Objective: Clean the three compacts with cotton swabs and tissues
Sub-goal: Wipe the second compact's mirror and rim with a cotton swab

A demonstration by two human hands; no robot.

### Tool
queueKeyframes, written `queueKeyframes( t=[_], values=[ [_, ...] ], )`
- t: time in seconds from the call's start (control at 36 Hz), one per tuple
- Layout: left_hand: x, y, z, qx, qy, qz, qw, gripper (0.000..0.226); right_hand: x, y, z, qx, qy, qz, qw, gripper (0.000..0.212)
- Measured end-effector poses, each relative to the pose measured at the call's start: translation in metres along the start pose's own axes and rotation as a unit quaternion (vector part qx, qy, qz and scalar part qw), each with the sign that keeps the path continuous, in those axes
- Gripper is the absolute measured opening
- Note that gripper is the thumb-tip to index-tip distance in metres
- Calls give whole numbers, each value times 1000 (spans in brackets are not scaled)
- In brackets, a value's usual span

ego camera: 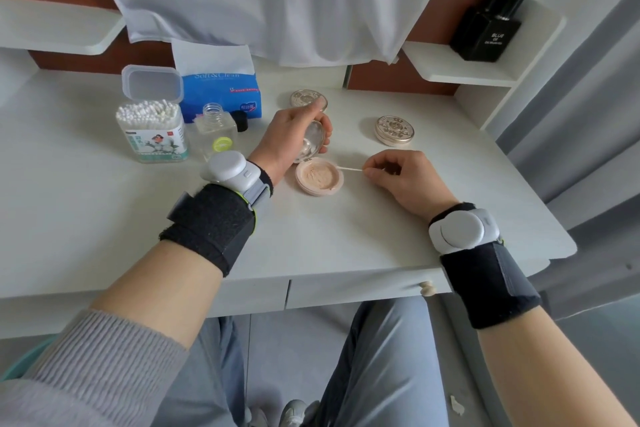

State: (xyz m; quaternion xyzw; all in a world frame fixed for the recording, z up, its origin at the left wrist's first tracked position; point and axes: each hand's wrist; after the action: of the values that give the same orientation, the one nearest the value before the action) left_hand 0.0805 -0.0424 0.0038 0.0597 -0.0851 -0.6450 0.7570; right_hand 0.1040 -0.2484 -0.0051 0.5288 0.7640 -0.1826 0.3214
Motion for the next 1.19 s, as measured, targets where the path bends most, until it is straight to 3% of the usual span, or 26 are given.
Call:
queueKeyframes(
  t=[0.19,0.36,0.53,0.64,0.78,1.03,1.19],
  values=[
    [-4,7,-6,7,1,66,998,41,-1,-5,1,-1,-20,-18,1000,14],
    [-3,6,-6,7,6,64,998,41,4,-2,2,6,-52,68,996,11],
    [-4,6,-7,14,11,62,998,41,2,-5,0,1,-41,-1,999,8],
    [-4,8,-7,13,10,66,998,38,2,-2,3,8,-45,74,996,11],
    [-5,11,-12,21,34,63,997,32,3,-4,1,7,-47,32,998,11],
    [-2,11,-14,21,61,56,996,26,3,0,3,42,-35,102,993,9],
    [-1,4,-13,51,91,33,994,40,3,0,1,38,16,109,993,8]
  ],
)
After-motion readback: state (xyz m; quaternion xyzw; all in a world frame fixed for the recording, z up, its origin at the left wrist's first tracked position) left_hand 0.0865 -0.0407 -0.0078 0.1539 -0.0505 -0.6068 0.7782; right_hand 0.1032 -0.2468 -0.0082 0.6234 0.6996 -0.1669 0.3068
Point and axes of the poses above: each hand's wrist, its own y-axis towards the middle knuckle, its own x-axis out of the palm, z = x × y, and after that the axes turned 6 degrees about x, right-handed
